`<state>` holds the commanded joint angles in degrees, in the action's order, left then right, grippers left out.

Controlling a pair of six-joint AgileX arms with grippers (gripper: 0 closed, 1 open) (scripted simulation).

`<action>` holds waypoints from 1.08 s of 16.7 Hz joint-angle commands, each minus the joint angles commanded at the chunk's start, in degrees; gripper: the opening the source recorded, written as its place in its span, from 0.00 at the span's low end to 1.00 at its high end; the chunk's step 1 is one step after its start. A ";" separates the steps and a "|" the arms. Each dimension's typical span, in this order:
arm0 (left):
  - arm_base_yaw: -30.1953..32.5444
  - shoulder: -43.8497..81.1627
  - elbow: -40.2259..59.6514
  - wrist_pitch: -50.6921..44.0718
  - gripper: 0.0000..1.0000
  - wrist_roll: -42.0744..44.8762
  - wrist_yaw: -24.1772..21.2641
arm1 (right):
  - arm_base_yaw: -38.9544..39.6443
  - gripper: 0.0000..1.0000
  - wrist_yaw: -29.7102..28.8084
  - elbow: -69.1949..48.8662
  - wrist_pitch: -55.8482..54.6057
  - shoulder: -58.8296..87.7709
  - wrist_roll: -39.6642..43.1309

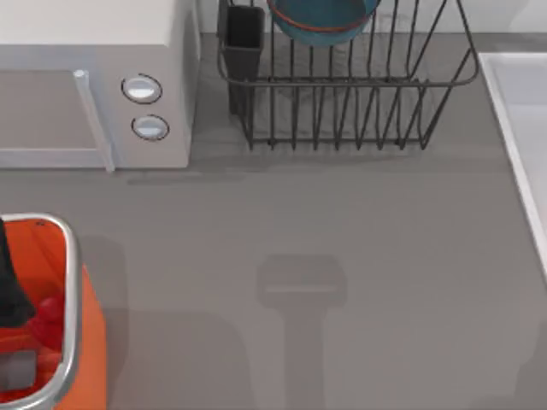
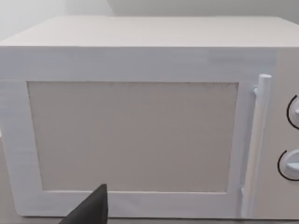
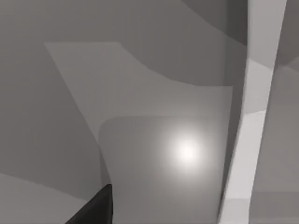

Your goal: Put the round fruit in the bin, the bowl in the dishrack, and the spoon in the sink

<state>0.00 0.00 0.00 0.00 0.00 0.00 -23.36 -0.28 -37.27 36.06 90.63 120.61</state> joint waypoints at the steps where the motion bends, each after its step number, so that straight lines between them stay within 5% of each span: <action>1: 0.00 0.00 0.00 0.00 1.00 0.00 0.00 | 0.00 1.00 0.00 0.91 -1.52 0.81 0.01; 6: 0.00 0.00 0.00 0.00 1.00 0.00 0.00 | -0.01 1.00 0.00 1.66 -2.73 1.49 0.00; 18: 0.00 0.00 0.00 0.00 1.00 0.00 0.00 | -0.01 0.10 0.00 1.66 -2.73 1.49 0.00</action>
<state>0.00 0.00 0.00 0.00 0.00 0.00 -23.37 -0.28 -35.61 33.33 92.12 120.61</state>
